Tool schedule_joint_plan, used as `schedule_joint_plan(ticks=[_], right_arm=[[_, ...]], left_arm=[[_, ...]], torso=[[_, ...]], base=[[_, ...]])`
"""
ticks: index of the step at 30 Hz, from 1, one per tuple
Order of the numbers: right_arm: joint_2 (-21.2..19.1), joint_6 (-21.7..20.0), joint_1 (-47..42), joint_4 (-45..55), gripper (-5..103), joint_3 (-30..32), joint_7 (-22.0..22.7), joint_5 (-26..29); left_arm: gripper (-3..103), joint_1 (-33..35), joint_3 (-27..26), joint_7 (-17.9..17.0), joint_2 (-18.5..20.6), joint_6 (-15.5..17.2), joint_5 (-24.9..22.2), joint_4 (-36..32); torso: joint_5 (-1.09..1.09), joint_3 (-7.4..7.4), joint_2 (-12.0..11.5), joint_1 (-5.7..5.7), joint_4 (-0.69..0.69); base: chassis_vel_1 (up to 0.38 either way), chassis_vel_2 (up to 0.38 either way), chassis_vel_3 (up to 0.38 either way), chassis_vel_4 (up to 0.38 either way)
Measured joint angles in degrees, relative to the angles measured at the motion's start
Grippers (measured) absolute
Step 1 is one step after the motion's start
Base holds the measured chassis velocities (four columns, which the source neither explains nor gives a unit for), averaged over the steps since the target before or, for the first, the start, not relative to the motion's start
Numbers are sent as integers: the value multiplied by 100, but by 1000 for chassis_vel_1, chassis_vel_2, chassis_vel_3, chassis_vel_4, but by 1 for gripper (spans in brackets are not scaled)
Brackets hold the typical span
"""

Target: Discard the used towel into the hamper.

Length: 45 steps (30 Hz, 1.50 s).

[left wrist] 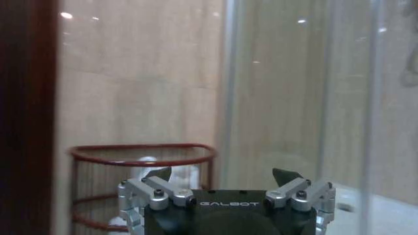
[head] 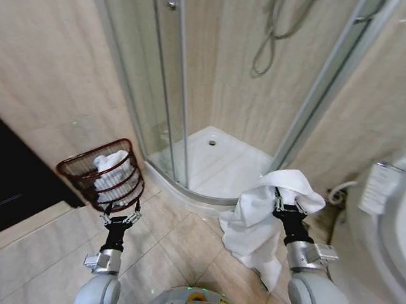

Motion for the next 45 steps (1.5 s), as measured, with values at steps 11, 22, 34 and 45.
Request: schedule_joint_plan(ticks=[11,22,34,45], right_arm=[[-11,72,-133,290,14,-48,-200,-51],[-33,-228,224,290,14,-60,-153,-40],[-64,-268,274,284,14,50,5,49],[-38,-316,362,238,14,23,-5,-10]], left_arm=[[100,-49,39,4,-66,-10,89,36],[100,-19,-18,3,-35,-93,57,50],[100,-28,-10,2,-73,-147,180,62],[100,-119,-18,-210,-128,-167,239,100]], torso=[[0,0,0,0,-2],[0,0,0,1,-1],[0,0,0,0,0],[0,49,75,24,1]], base=[[119,128,125,125],[130,128,129,123],[121,123,111,117],[21,25,22,17]])
